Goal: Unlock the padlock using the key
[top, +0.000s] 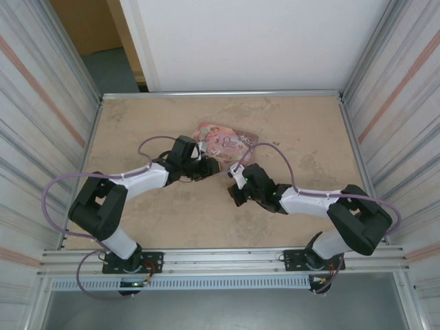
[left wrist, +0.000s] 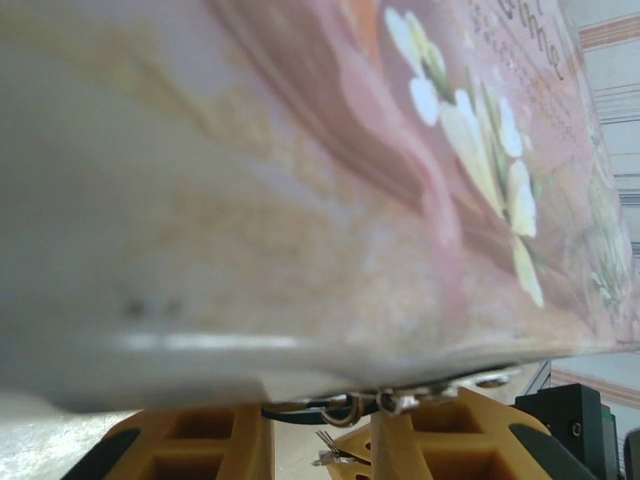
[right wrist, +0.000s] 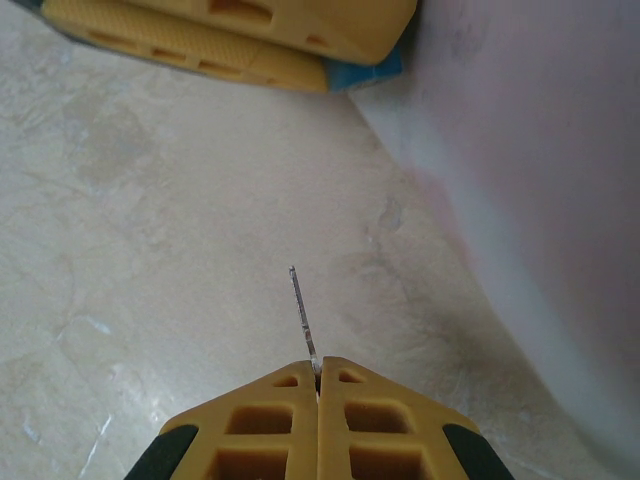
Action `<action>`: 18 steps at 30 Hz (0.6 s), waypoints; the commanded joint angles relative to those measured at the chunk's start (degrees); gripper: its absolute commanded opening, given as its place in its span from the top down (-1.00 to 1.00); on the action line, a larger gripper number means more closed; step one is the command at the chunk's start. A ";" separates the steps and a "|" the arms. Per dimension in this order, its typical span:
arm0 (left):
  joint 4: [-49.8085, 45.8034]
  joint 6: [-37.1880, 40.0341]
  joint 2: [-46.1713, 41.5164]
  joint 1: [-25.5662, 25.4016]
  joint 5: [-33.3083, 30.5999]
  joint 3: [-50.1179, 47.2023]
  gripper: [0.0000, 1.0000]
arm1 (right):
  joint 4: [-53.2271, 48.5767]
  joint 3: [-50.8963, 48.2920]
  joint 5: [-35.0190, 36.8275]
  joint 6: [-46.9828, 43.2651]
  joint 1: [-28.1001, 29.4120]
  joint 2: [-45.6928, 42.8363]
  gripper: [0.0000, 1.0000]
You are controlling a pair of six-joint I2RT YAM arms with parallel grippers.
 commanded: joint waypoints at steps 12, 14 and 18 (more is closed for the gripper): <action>1.77 -2.54 -3.15 -0.75 2.11 -0.36 0.67 | 6.53 1.22 2.94 0.87 0.26 1.70 1.00; 1.85 -2.63 -3.06 -0.79 2.13 -0.34 0.70 | 7.07 1.16 3.32 1.15 0.21 1.70 1.00; 1.76 -2.63 -3.00 -0.84 2.18 -0.25 0.70 | 8.15 1.17 4.27 1.74 0.04 1.88 1.00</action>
